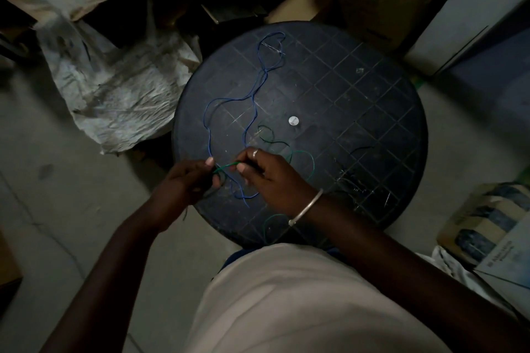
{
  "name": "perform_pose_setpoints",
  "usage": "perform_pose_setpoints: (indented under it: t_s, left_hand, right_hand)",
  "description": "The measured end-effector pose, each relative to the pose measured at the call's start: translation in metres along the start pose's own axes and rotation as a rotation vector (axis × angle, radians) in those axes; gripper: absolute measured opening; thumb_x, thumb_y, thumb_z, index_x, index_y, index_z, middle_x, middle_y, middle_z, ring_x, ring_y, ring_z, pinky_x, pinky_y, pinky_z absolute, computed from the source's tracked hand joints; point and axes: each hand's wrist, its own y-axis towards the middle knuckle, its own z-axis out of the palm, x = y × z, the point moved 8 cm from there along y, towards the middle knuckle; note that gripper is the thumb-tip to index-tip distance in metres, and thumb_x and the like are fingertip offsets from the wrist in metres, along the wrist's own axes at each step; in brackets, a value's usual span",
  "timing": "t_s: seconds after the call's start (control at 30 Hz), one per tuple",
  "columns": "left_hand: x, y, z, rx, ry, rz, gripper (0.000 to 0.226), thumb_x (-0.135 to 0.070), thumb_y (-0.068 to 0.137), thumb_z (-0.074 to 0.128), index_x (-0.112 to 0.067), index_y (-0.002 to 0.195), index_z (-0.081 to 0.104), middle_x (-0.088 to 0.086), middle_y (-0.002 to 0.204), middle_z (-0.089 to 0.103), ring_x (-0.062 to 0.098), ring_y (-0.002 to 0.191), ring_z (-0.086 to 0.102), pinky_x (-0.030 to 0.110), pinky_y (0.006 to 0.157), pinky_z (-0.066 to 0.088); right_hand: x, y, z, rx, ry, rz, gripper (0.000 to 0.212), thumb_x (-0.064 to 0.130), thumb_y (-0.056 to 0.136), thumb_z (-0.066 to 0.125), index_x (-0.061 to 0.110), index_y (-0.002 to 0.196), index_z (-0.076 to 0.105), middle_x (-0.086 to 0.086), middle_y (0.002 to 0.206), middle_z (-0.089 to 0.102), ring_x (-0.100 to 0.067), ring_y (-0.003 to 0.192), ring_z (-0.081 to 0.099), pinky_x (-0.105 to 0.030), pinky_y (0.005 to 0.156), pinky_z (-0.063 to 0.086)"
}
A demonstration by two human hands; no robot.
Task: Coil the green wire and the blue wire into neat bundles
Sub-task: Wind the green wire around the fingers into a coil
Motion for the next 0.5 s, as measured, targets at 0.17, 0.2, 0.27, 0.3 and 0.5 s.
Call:
perform_pose_setpoints:
  t_s: [0.17, 0.2, 0.27, 0.3, 0.5]
  left_hand:
    - [-0.016, -0.034, 0.017, 0.357, -0.236, -0.105, 0.044, -0.049, 0.086, 0.066, -0.012, 0.070, 0.050, 0.002, 0.056, 0.021, 0.010, 0.046, 0.012, 0.025, 0.042, 0.010]
    - [-0.023, -0.041, 0.022, 0.403, -0.312, -0.104, 0.040, -0.045, 0.088, 0.066, -0.012, 0.071, 0.049, 0.001, 0.053, 0.023, 0.010, 0.045, 0.013, 0.024, 0.040, 0.011]
    - [-0.045, -0.050, 0.030, 0.424, -0.463, -0.034, 0.030, -0.036, 0.090, 0.063, -0.013, 0.075, 0.052, -0.003, 0.048, 0.029, 0.009, 0.041, 0.016, 0.022, 0.035, 0.013]
    - [-0.056, -0.051, 0.033, 0.388, -0.542, 0.017, 0.024, -0.032, 0.092, 0.059, -0.013, 0.077, 0.054, -0.004, 0.046, 0.030, 0.008, 0.038, 0.018, 0.019, 0.032, 0.016]
    - [-0.078, -0.015, 0.023, 0.024, -0.607, 0.242, 0.035, -0.027, 0.104, 0.031, -0.019, 0.094, 0.064, 0.003, 0.121, 0.069, 0.016, 0.108, 0.068, 0.030, 0.084, 0.058]
  right_hand:
    - [0.001, 0.013, -0.011, -0.126, 0.207, -0.018, 0.012, 0.007, 0.090, 0.071, -0.002, 0.090, 0.063, -0.011, 0.077, 0.062, -0.012, 0.074, 0.056, -0.029, 0.071, 0.048]
    - [0.001, 0.015, -0.013, -0.133, 0.222, -0.018, 0.015, 0.007, 0.089, 0.072, -0.004, 0.087, 0.062, -0.020, 0.075, 0.060, -0.015, 0.072, 0.053, -0.031, 0.069, 0.046]
    - [-0.001, 0.017, -0.013, -0.157, 0.243, -0.025, 0.018, 0.013, 0.094, 0.067, -0.002, 0.085, 0.063, -0.031, 0.074, 0.056, -0.017, 0.067, 0.048, -0.029, 0.063, 0.041]
    - [-0.006, 0.017, -0.011, -0.169, 0.255, -0.018, 0.018, 0.016, 0.097, 0.062, 0.003, 0.085, 0.064, -0.025, 0.072, 0.058, -0.014, 0.065, 0.047, -0.025, 0.062, 0.040]
    - [-0.035, 0.004, 0.027, -0.013, -0.038, 0.071, 0.026, 0.038, 0.101, 0.047, 0.028, 0.091, 0.069, -0.009, 0.067, 0.061, -0.013, 0.063, 0.056, -0.044, 0.066, 0.053]
